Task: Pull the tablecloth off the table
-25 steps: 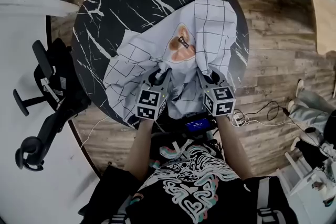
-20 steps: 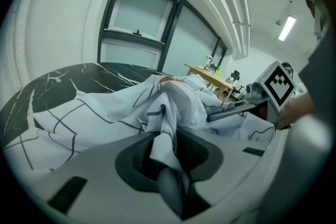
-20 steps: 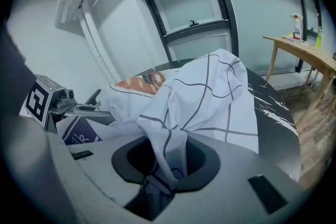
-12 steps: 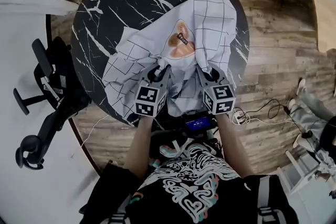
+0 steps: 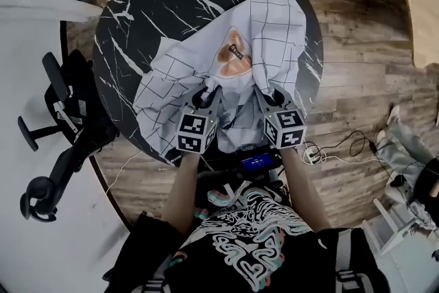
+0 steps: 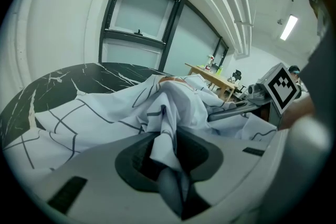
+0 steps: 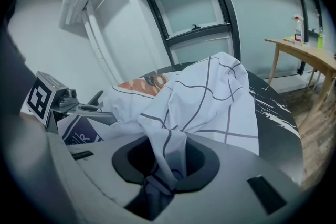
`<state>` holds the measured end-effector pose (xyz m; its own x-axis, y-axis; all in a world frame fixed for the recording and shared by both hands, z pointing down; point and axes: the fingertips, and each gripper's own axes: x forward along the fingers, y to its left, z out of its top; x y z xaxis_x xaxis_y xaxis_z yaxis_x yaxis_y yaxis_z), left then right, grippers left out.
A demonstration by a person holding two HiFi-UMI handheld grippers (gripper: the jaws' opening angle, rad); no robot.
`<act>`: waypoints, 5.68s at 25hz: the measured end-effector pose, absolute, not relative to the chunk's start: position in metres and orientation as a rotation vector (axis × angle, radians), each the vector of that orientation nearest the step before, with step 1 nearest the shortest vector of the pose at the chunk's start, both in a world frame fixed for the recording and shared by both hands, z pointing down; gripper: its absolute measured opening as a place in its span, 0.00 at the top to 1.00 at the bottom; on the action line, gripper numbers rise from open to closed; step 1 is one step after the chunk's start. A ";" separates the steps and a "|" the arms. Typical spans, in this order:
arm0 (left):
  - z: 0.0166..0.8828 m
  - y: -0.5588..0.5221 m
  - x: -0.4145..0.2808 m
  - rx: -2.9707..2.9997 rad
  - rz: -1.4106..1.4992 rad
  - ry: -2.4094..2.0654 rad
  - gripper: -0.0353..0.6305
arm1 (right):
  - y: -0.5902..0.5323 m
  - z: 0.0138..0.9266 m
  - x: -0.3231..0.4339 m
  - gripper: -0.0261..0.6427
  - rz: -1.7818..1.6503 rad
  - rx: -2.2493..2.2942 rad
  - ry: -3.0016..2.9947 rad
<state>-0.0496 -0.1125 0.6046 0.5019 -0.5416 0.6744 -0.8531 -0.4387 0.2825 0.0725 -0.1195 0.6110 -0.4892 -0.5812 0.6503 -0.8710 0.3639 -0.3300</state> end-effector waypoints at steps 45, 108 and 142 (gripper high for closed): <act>0.542 -0.101 -0.017 2.325 0.525 -1.125 0.82 | -0.108 0.544 0.065 0.85 0.913 1.317 -2.394; 0.417 -0.067 -0.019 2.611 0.416 -1.177 0.83 | -0.071 0.416 0.044 0.86 0.581 1.448 -2.560; 0.317 -0.053 -0.026 2.771 0.276 -1.308 0.83 | -0.059 0.316 0.035 0.86 0.348 1.520 -2.724</act>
<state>-0.0258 -0.0534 0.3173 0.6228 -0.7592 0.1888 -0.7708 -0.6368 -0.0181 0.0355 -0.0586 0.3158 -0.5310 -0.8402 0.1104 -0.8409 0.5064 -0.1909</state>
